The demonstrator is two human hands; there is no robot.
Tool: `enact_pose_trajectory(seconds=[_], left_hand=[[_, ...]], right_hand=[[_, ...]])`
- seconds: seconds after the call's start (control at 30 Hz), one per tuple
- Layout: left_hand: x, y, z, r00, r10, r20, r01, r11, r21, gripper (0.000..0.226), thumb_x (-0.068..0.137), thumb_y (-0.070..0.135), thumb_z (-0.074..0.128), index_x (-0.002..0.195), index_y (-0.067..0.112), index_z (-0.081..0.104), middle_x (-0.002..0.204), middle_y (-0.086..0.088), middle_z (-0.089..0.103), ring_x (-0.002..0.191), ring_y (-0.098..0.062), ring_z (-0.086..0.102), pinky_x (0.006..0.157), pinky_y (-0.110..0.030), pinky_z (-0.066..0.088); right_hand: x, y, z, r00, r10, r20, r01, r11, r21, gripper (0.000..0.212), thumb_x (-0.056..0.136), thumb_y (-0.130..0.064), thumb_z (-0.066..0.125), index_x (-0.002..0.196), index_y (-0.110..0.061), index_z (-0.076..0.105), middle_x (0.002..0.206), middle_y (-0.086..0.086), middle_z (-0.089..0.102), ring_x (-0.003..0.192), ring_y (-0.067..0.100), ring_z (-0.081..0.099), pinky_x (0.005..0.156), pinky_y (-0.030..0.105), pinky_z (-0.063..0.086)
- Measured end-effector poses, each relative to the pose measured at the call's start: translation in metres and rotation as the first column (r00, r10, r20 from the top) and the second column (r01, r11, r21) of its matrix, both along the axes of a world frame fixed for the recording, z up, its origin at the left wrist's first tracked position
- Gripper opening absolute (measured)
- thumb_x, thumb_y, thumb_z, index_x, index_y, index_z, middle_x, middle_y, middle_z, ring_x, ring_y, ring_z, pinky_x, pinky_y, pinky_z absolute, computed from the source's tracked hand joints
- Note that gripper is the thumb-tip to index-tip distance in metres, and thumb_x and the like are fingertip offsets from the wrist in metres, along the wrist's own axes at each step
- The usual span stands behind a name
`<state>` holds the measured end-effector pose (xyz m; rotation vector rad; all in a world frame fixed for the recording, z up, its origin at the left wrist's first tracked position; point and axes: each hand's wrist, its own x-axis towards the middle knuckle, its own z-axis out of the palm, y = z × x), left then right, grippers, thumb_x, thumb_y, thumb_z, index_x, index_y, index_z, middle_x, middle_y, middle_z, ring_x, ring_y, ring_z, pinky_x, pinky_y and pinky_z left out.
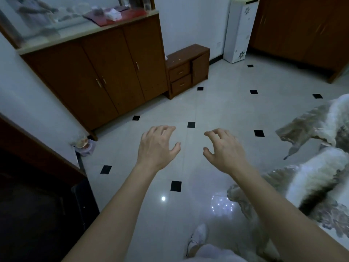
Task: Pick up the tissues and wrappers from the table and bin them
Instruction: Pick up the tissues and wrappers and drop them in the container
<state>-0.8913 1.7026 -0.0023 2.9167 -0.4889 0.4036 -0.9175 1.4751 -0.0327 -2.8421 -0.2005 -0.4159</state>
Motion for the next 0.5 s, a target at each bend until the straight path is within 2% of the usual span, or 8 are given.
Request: enact_pose_trajectory(seconds=[0.3, 0.4, 0.5], left_hand=[[0.148, -0.070, 0.002, 0.997, -0.074, -0.037, 0.074, 0.997, -0.025, 0.053, 0.086, 0.054, 0.048, 0.130, 0.025, 0.056, 0.125, 0.004, 0.062, 0.116, -0.019, 0.053, 0.094, -0.038, 0.043], [0.185, -0.095, -0.001, 0.991, -0.115, -0.063, 0.113, 0.993, -0.025, 0.050, 0.089, 0.052, 0.052, 0.132, 0.027, 0.053, 0.129, 0.006, 0.059, 0.121, -0.018, 0.050, 0.097, -0.038, 0.041], [0.219, -0.121, -0.004, 0.982, -0.174, -0.078, 0.171, 0.984, -0.045, 0.046, 0.088, 0.049, 0.057, 0.129, 0.026, 0.056, 0.124, 0.005, 0.061, 0.118, -0.020, 0.052, 0.094, -0.038, 0.042]], right_hand=[[0.127, -0.065, -0.004, 0.993, -0.118, -0.006, 0.119, 0.989, 0.087, 0.043, 0.079, -0.030, 0.068, 0.118, -0.015, 0.062, 0.112, 0.007, 0.062, 0.106, 0.030, 0.056, 0.084, 0.042, 0.047], [0.151, -0.089, -0.005, 0.982, -0.191, -0.007, 0.190, 0.975, 0.115, 0.043, 0.078, -0.030, 0.068, 0.118, -0.014, 0.062, 0.112, 0.007, 0.063, 0.105, 0.030, 0.057, 0.082, 0.042, 0.048], [0.170, -0.116, -0.006, 0.964, -0.266, -0.013, 0.265, 0.957, 0.119, 0.042, 0.079, -0.029, 0.068, 0.118, -0.014, 0.062, 0.112, 0.007, 0.062, 0.106, 0.029, 0.055, 0.080, 0.040, 0.047]])
